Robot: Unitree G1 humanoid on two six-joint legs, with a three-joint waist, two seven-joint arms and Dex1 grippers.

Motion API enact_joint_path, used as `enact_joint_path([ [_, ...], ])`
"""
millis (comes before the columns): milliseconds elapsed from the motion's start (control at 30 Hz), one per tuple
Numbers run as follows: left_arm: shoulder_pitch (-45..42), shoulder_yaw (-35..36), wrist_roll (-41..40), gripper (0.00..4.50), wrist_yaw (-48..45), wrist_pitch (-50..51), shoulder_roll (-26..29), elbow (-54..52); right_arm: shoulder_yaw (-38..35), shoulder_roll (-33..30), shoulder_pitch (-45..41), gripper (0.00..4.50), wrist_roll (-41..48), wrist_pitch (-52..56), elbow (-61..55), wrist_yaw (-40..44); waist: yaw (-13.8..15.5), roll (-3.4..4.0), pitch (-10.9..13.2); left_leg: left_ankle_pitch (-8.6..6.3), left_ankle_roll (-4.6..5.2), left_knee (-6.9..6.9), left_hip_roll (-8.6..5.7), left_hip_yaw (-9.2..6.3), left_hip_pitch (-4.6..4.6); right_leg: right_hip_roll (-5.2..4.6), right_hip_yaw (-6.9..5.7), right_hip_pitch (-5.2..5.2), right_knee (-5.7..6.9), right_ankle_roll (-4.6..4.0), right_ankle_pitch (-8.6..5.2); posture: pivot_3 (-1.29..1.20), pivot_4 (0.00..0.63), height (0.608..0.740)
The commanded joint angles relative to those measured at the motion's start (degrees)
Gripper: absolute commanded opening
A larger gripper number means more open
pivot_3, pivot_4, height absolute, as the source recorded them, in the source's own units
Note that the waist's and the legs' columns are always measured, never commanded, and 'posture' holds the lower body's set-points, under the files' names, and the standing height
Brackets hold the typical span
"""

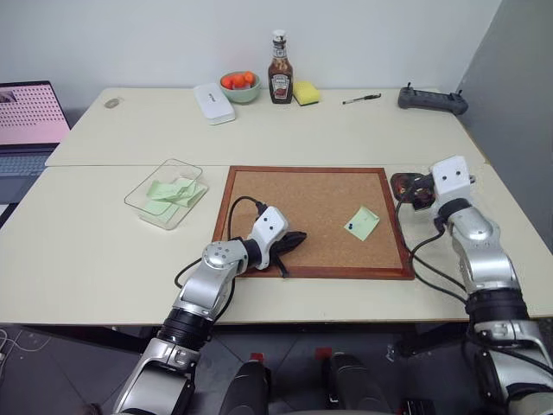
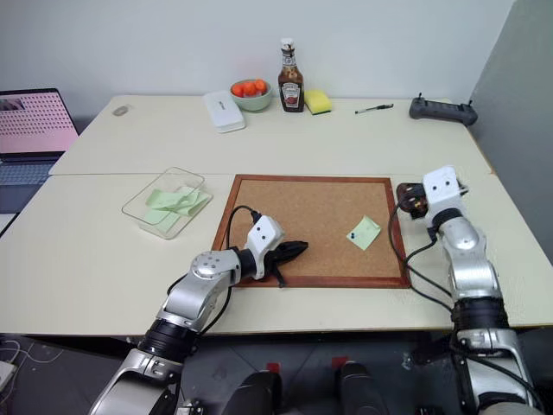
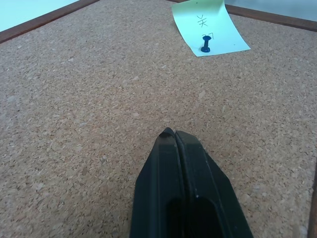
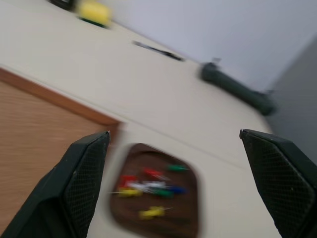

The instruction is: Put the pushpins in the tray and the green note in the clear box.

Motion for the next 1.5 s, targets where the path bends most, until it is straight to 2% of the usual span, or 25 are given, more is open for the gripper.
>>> enact_joint_path([
  [33, 1.0, -1.6, 1.1, 0.0, -0.1, 1.0, -0.1, 1.1, 0.9, 0.8, 3.3, 4.45, 7.3, 5.3, -10.7, 7.4, 0.0, 0.0, 0.0, 0.0, 0.0, 0.0, 0.0, 0.0, 0.0, 0.0, 0.0, 0.0, -0.01, 0.0, 0.0, 0.0, 0.15, 0.74],
  [167, 1.1, -1.5, 1.1, 0.0, 0.0, 1.0, 0.0, 1.1, 3.7, 1.1, 7.1, 4.45, 12.1, 12.2, -18.1, 12.9, 0.0, 0.0, 0.0, 0.0, 0.0, -0.01, 0.0, 0.0, -0.01, -0.01, -0.01, -0.01, -0.02, -0.04, -0.02, 0.0, 0.15, 0.74],
  [267, 1.1, -1.4, 1.1, 0.0, 0.0, 1.0, 0.1, 1.0, 6.2, 0.9, 8.7, 4.45, 12.5, 15.3, -20.2, 15.0, 0.0, 0.0, 0.0, 0.0, 0.0, -0.01, 0.02, -0.04, -0.01, 0.0, -0.06, -0.01, -0.02, -0.15, -0.1, 0.0, 0.15, 0.74],
  [633, 1.5, -1.3, 1.2, 0.0, 0.1, 1.1, 0.4, 0.7, 7.4, 3.0, 5.9, 4.45, 8.5, 13.4, -11.9, 12.7, 0.1, -0.01, 0.0, -0.01, -0.01, -0.01, 0.01, -0.03, -0.01, 0.0, -0.07, -0.01, -0.04, -0.22, -0.14, 0.0, 0.15, 0.74],
  [667, 1.5, -1.4, 1.2, 0.0, 0.1, 1.1, 0.5, 0.6, 7.5, 2.9, 5.9, 4.08, 8.1, 13.0, -11.3, 12.7, 0.0, -0.01, 0.0, -0.01, -0.01, -0.02, 0.01, -0.03, -0.02, 0.0, -0.07, -0.01, -0.04, -0.22, -0.14, 0.0, 0.15, 0.74],
  [733, 1.6, -1.3, 1.2, 0.0, 0.0, 1.2, 0.6, 0.5, 7.9, 2.6, 6.1, 3.87, 6.8, 11.7, -10.1, 12.7, 0.1, 0.0, 0.0, -0.01, -0.01, -0.02, 0.01, -0.03, -0.01, 0.0, -0.06, -0.01, -0.04, -0.17, -0.11, 0.0, 0.15, 0.74],
  [933, 1.5, -1.4, 1.2, 0.0, -0.1, 1.2, 0.7, 0.6, 8.2, 2.5, 6.5, 2.49, 4.8, 9.7, -9.2, 12.9, 0.0, -0.01, 0.0, -0.01, -0.01, -0.02, 0.02, -0.03, -0.01, 0.0, -0.07, -0.02, -0.04, -0.17, -0.11, 0.0, 0.15, 0.74],
  [1233, 1.4, -1.5, 1.3, 0.0, -0.1, 1.1, 0.6, 0.7, 9.0, 2.6, 6.7, 0.73, 3.3, 7.8, -9.2, 13.5, 0.0, -0.01, 0.0, -0.01, -0.01, -0.02, 0.02, -0.03, -0.01, 0.0, -0.07, -0.02, -0.04, -0.21, -0.13, 0.0, 0.15, 0.74],
  [1333, 1.4, -1.4, 1.3, 0.0, -0.2, 1.1, 0.8, 0.8, 9.1, 2.6, 6.7, 0.02, 3.3, 7.7, -9.3, 13.5, 0.0, -0.01, 0.0, -0.01, -0.01, -0.02, 0.02, -0.03, -0.01, 0.0, -0.07, -0.02, -0.03, -0.2, -0.13, 0.0, 0.15, 0.74],
  [1500, 1.5, -1.4, 1.3, 0.0, -0.2, 1.2, 0.8, 0.6, 8.6, 2.6, 6.8, 0.01, 4.1, 7.0, -10.6, 14.1, 0.0, -0.01, 0.0, -0.01, -0.01, -0.02, 0.02, -0.04, -0.01, 0.0, -0.07, -0.02, -0.04, -0.21, -0.13, 0.0, 0.15, 0.74],
])
